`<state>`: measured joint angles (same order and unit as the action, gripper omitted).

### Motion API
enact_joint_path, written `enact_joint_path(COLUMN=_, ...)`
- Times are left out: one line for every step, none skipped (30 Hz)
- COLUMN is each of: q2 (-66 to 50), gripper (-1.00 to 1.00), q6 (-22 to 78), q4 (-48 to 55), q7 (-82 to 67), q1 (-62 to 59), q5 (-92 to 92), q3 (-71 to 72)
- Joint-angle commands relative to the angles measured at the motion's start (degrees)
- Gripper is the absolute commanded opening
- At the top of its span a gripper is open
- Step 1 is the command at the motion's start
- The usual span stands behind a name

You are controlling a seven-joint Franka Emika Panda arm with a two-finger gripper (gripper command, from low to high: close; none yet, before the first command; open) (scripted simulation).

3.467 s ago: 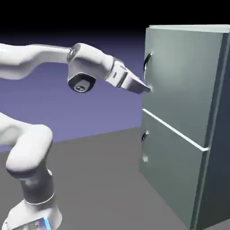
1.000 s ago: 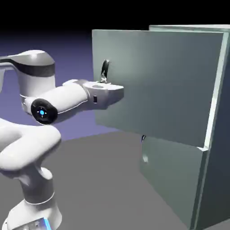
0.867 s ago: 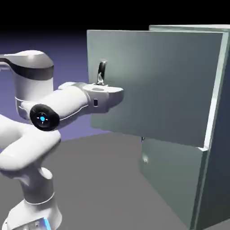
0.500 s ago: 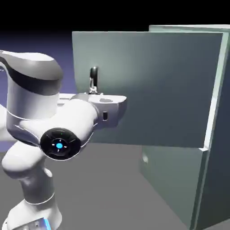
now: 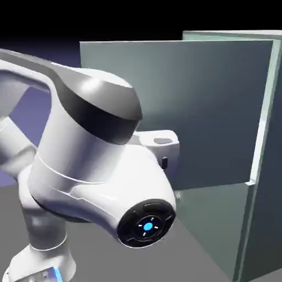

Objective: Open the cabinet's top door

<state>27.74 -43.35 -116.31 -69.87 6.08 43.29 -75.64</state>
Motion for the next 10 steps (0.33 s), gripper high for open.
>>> enact_joint_path(q2=-0.07, gripper=-1.00, q6=0.53, q4=1.08, q7=-0.01, q1=2.08, q5=-0.30, q3=-1.76)
enact_joint_path(q2=0.00, gripper=-1.00, q6=1.03, q4=2.13, q7=0.05, q1=4.15, q5=-0.62, q3=-3.48)
enact_joint_path(q2=0.19, gripper=-1.00, q6=1.47, q4=3.16, q7=0.19, q1=6.23, q5=-0.95, q3=-5.15)
enact_joint_path(q2=0.49, gripper=-1.00, q6=1.87, q4=4.19, q7=0.41, q1=8.31, q5=-1.29, q3=-6.78)
enact_joint_path(q2=0.87, gripper=-1.00, q6=2.23, q4=5.20, q7=0.67, q1=10.38, q5=-1.63, q3=-8.37)
enact_joint_path(q2=1.35, gripper=-1.00, q6=2.57, q4=6.24, q7=1.01, q1=12.46, q5=-1.99, q3=-9.92)
enact_joint_path(q2=1.98, gripper=-1.00, q6=2.89, q4=7.33, q7=1.45, q1=14.54, q5=-2.36, q3=-11.38)
enact_joint_path(q2=2.72, gripper=-1.00, q6=3.22, q4=8.48, q7=1.97, q1=16.61, q5=-2.75, q3=-12.77)
enact_joint_path(q2=3.53, gripper=-1.00, q6=3.56, q4=9.68, q7=2.55, q1=18.69, q5=-3.14, q3=-14.12)
enact_joint_path(q2=4.38, gripper=-1.00, q6=3.90, q4=10.90, q7=3.15, q1=20.76, q5=-3.53, q3=-15.45)
